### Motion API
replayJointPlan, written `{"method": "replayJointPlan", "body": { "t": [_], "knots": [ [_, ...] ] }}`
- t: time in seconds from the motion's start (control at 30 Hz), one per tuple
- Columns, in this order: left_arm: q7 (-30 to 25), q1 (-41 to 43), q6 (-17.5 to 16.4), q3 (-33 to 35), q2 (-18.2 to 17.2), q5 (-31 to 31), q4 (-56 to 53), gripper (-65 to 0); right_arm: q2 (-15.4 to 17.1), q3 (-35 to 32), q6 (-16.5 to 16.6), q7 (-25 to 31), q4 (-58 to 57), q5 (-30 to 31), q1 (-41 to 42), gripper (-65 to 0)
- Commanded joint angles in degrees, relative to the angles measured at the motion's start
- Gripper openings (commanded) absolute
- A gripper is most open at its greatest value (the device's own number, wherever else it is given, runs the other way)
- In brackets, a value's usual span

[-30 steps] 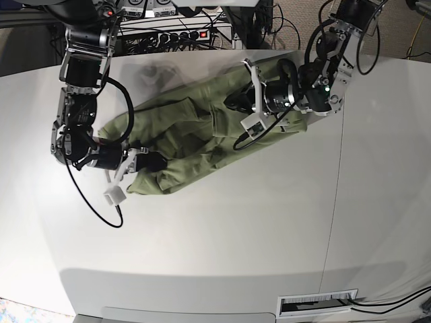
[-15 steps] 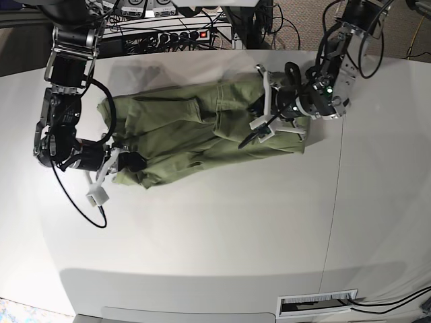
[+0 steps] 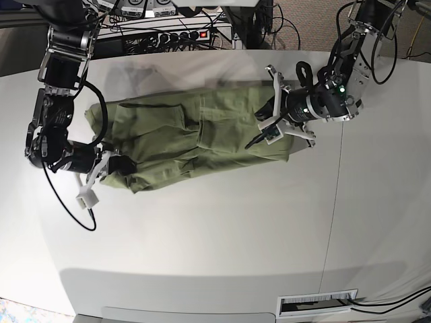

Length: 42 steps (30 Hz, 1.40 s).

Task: Fold the T-shirt properly
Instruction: 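Drag the bundle edge with the right gripper toward the left gripper, then lift the bundle edge with the right gripper and fold it onto the left gripper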

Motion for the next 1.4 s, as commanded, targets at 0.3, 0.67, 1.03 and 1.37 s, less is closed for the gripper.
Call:
{"method": "replayJointPlan", "body": {
  "t": [0.3,0.67,1.03,1.37],
  "knots": [
    [-8.63,-0.79,-0.22,-0.17,0.15,-0.13,-12.92,-65.0,5.42,1.53,0.17,1.19,1.11,1.92,2.12,-65.0],
    [-7.91,-0.74,-3.21,-0.17,1.60,-9.03,-13.64,-65.0,-5.51,1.49,0.24,1.19,1.11,4.59,2.16,-65.0],
    [-7.74,-0.72,-3.21,-0.17,1.60,-10.43,-13.64,-65.0,-18.56,1.49,0.24,1.19,1.11,4.57,5.22,-65.0],
    [-8.17,-0.74,-3.21,-0.17,2.49,-10.43,-13.64,-65.0,-27.69,-8.00,0.22,1.19,1.11,4.46,5.33,-65.0]
  ]
}}
